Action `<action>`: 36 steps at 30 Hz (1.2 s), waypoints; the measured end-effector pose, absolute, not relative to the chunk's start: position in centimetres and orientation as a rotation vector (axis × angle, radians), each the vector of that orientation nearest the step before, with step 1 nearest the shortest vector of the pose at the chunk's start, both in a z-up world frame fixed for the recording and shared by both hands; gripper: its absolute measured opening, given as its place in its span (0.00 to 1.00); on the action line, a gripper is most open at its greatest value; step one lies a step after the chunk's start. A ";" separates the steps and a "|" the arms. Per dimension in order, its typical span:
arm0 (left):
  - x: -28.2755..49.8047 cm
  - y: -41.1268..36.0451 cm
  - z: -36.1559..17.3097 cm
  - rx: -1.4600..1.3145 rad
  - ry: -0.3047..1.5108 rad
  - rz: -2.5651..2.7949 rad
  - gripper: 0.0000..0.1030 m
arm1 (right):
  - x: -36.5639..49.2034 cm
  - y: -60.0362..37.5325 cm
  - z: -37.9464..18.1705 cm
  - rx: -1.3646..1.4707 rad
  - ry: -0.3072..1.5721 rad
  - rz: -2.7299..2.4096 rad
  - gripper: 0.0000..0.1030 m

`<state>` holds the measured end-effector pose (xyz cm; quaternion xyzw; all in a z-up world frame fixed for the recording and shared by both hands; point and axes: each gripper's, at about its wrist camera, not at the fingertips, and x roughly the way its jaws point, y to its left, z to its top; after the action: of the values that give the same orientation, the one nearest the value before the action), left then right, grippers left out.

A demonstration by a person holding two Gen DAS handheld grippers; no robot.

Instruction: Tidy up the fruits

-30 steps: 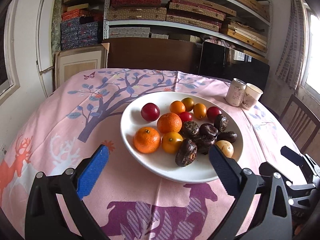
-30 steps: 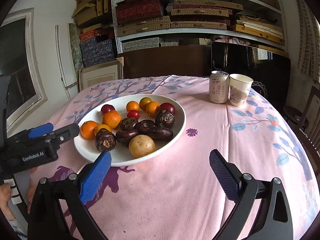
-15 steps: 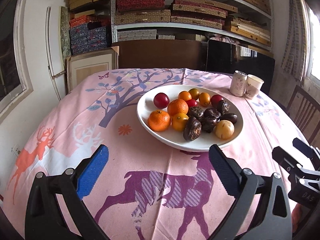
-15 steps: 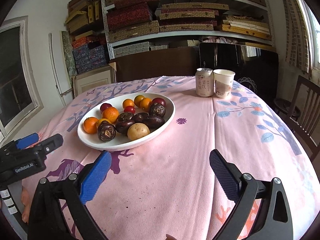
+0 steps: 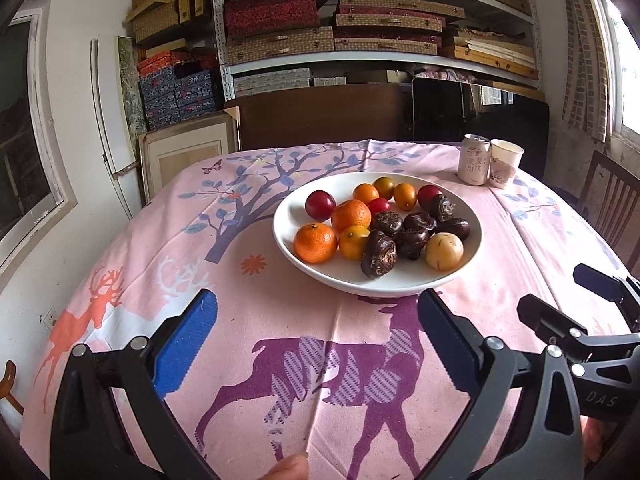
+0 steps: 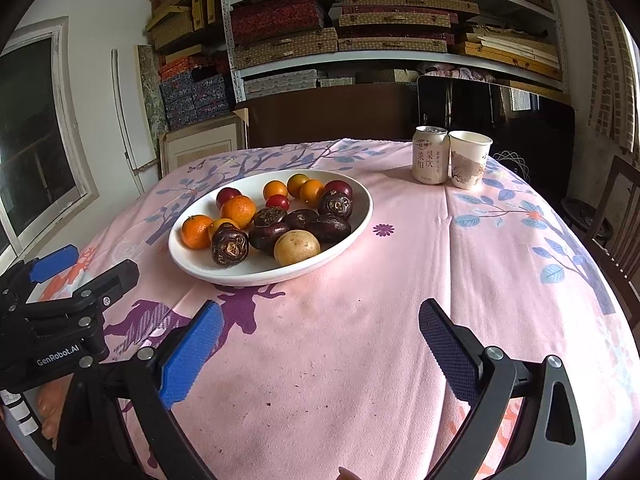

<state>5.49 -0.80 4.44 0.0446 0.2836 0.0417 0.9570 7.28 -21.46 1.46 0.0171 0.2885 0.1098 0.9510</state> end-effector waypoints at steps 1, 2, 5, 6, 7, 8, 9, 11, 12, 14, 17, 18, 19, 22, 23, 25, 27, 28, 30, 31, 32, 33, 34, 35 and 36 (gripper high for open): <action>5.4 -0.8 4.5 0.090 0.572 0.082 0.95 | 7.2 -21.4 1.5 0.032 0.582 0.222 0.96; 5.4 -0.8 4.6 0.088 0.569 0.080 0.95 | 7.1 -21.3 1.6 0.029 0.576 0.223 0.96; 5.4 -0.8 4.6 0.081 0.571 0.071 0.95 | 6.9 -21.0 1.7 0.016 0.567 0.235 0.96; 5.4 -0.8 4.6 0.079 0.572 0.068 0.95 | 7.0 -21.0 1.6 0.011 0.570 0.235 0.96; 5.4 -0.8 4.6 0.078 0.573 0.064 0.95 | 7.0 -20.9 1.6 0.006 0.575 0.236 0.96; 5.4 -0.9 4.5 0.080 0.573 0.063 0.95 | 7.1 -20.9 1.5 0.003 0.580 0.239 0.96; 5.4 -1.0 4.5 0.082 0.572 0.065 0.95 | 7.1 -20.8 1.5 0.001 0.585 0.242 0.96; 5.4 -0.9 4.5 0.080 0.573 0.062 0.95 | 7.1 -20.8 1.5 0.004 0.585 0.247 0.96; 5.4 -0.9 4.5 0.078 0.574 0.059 0.95 | 7.1 -20.8 1.5 0.006 0.585 0.249 0.96; 5.4 -0.9 4.5 0.077 0.576 0.058 0.95 | 7.1 -20.9 1.5 0.009 0.586 0.252 0.96; 5.4 -0.9 4.5 0.078 0.578 0.059 0.95 | 7.2 -20.9 1.4 0.013 0.597 0.254 0.96; 5.4 -0.9 4.5 0.077 0.577 0.058 0.95 | 7.2 -20.9 1.4 0.016 0.601 0.256 0.96; 5.4 -0.9 4.5 0.077 0.577 0.058 0.95 | 7.3 -20.9 1.3 0.019 0.603 0.258 0.96; 5.4 -0.9 4.4 0.077 0.578 0.058 0.95 | 7.3 -21.0 1.3 0.023 0.605 0.260 0.96; 5.5 -1.0 4.4 0.077 0.579 0.058 0.95 | 7.3 -21.0 1.3 0.022 0.605 0.259 0.96; 5.4 -1.0 4.4 0.081 0.581 0.060 0.95 | 7.3 -21.0 1.3 0.023 0.607 0.260 0.96; 5.4 -1.2 4.2 0.089 0.584 0.062 0.95 | 7.3 -21.0 1.3 0.026 0.607 0.261 0.96; 5.5 -1.3 4.2 0.092 0.585 0.062 0.95 | 7.4 -21.1 1.3 0.027 0.608 0.260 0.96; 5.4 -1.4 4.1 0.095 0.586 0.062 0.95 | 7.4 -21.1 1.2 0.031 0.611 0.259 0.96; 5.5 -1.4 4.1 0.094 0.586 0.062 0.95 | 7.4 -21.1 1.2 0.033 0.613 0.259 0.96; 5.5 -1.4 4.1 0.095 0.586 0.062 0.95 | 7.4 -21.1 1.1 0.034 0.614 0.260 0.96; 5.5 -1.4 4.1 0.093 0.587 0.060 0.95 | 7.3 -21.1 1.1 0.034 0.615 0.260 0.96; 5.5 -1.4 4.1 0.093 0.587 0.060 0.95 | 7.3 -21.1 1.1 0.033 0.614 0.259 0.96; 5.5 -1.5 4.1 0.092 0.586 0.059 0.95 | 7.4 -21.1 1.1 0.034 0.614 0.260 0.96; 5.5 -1.4 4.1 0.093 0.586 0.060 0.95 | 7.4 -21.1 1.1 0.034 0.614 0.260 0.96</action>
<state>5.48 -1.43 4.10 0.0457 0.2887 0.0296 0.9559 7.35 -21.09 1.13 0.0168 0.3013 0.1278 0.9448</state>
